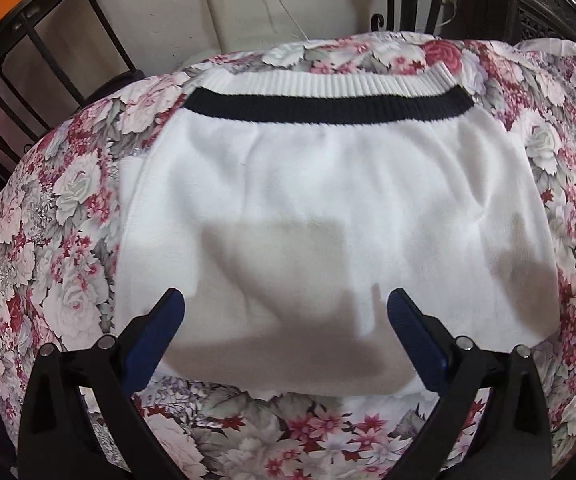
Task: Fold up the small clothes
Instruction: 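Grasp the side edge of the folded white sweater with the right gripper, then lift the held side edge and fold it over onto the sweater's other half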
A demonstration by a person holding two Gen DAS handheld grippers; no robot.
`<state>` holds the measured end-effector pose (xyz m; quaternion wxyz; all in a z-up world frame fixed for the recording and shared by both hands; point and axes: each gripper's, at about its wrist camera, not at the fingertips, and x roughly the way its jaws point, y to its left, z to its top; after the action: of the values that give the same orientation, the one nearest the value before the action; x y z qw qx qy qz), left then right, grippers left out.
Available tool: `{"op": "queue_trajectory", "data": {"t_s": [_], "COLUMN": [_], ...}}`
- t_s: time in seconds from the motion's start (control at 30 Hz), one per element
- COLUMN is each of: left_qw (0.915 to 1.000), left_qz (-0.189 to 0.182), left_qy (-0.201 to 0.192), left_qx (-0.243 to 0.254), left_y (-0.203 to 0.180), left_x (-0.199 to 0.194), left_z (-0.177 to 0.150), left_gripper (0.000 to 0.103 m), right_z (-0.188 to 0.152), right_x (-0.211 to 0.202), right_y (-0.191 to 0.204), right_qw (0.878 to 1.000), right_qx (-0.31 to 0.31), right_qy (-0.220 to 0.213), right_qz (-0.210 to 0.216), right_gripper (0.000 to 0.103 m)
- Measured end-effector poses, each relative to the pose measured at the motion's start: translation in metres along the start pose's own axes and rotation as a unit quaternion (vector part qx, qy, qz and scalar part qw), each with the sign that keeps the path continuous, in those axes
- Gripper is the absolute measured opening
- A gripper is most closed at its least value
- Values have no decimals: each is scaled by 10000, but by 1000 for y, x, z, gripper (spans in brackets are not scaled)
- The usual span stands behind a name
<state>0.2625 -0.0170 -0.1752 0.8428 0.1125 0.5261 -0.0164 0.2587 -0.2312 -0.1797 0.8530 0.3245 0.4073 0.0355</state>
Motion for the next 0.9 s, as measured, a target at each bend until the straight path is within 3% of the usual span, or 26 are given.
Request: {"op": "queue_trajectory", "data": {"t_s": [0.13, 0.3, 0.37, 0.53, 0.63, 0.67, 0.8, 0.9], "left_qw": [9999, 9998, 9998, 9998, 9999, 9999, 9998, 9999], "left_qz": [44, 37, -11, -37, -36, -27, 2, 16], "left_qy": [23, 137, 153, 158, 139, 111, -154, -23], "left_qx": [90, 137, 98, 77, 79, 56, -112, -151], "left_y": [-8, -10, -8, -8, -8, -7, 0, 3], "left_x": [7, 17, 19, 22, 21, 20, 10, 16], "left_z": [-4, -7, -5, -6, -6, -6, -1, 0], "left_gripper": [99, 99, 99, 99, 99, 99, 99, 99], "right_z": [0, 4, -1, -2, -6, -7, -5, -7], "right_x": [13, 38, 49, 62, 66, 66, 63, 75], "right_y": [-17, -14, -15, -17, -16, -14, 0, -24], "right_qw": [9992, 9986, 9979, 9983, 9990, 9986, 9972, 9961], "right_qx": [301, 127, 168, 72, -32, -53, -166, 375], "right_qy": [99, 259, 450, 464, 339, 366, 373, 476], "right_qz": [236, 450, 440, 352, 275, 366, 627, 634], "right_gripper": [84, 74, 73, 69, 54, 45, 43, 39]}}
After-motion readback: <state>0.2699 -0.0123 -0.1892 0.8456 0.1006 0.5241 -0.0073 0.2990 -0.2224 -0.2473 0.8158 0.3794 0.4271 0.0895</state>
